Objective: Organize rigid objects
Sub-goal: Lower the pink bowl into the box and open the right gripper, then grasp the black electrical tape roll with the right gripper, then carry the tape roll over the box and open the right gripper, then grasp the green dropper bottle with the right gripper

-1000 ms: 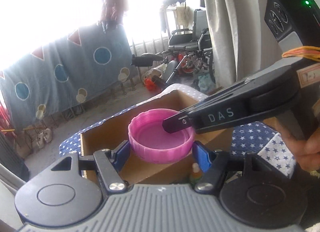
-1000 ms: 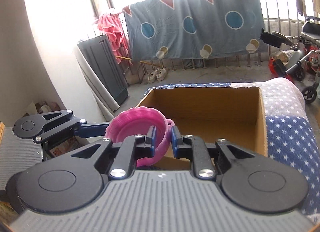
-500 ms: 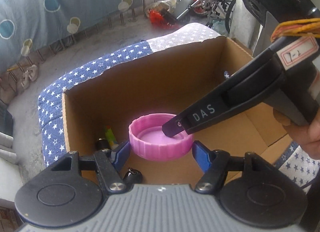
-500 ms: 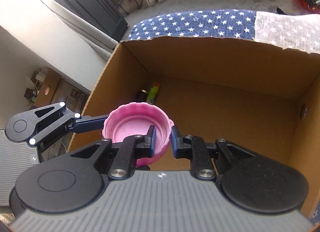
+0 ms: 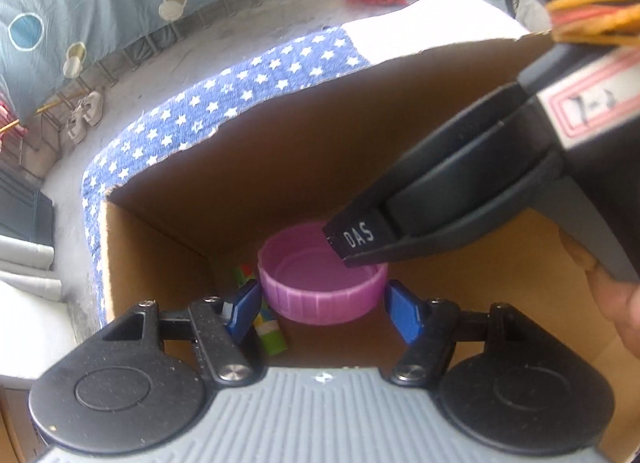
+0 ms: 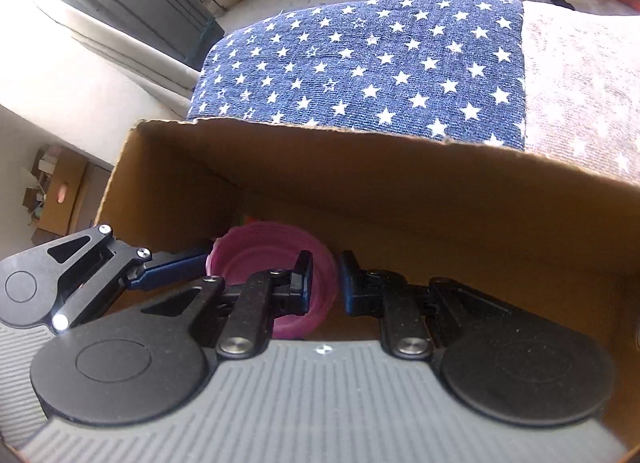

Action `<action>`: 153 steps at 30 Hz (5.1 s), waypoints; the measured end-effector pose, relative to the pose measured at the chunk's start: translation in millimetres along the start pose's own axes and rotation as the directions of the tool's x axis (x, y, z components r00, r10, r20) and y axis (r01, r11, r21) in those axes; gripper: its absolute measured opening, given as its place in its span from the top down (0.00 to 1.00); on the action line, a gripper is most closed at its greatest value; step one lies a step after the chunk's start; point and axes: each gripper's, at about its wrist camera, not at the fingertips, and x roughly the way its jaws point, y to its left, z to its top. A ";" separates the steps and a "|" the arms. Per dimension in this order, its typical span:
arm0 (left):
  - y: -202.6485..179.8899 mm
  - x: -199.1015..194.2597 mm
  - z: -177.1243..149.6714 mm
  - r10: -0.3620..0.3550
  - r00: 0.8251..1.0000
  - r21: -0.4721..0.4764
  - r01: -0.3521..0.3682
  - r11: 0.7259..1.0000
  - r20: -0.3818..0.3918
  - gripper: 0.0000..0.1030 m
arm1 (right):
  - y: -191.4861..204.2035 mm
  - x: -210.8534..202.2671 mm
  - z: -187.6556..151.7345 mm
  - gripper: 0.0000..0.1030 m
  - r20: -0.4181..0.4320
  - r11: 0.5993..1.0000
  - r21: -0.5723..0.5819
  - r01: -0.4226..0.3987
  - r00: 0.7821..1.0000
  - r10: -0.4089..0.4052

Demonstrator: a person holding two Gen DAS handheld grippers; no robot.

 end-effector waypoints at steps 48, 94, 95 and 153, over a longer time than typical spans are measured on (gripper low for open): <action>-97.5 -83.7 -249.5 -0.201 0.967 0.150 0.177 0.973 0.159 0.27 | 35.5 -77.3 -318.7 0.71 0.236 0.999 0.006 -0.052 0.970 0.049; -109.2 -185.6 -220.6 -0.104 0.900 0.150 0.043 0.988 0.423 0.37 | 68.7 -171.4 -333.1 0.81 0.510 0.993 -0.106 0.041 0.860 0.019; -106.6 -191.2 -214.4 -0.101 0.892 0.150 0.038 0.988 0.440 0.37 | 70.4 -179.9 -327.8 0.81 0.525 0.991 -0.123 0.048 0.851 0.024; -47.1 -186.7 -136.5 -0.138 0.911 0.054 0.127 0.990 0.387 0.31 | 1.4 -229.5 -245.7 0.51 0.563 0.981 -0.043 -0.190 0.806 0.181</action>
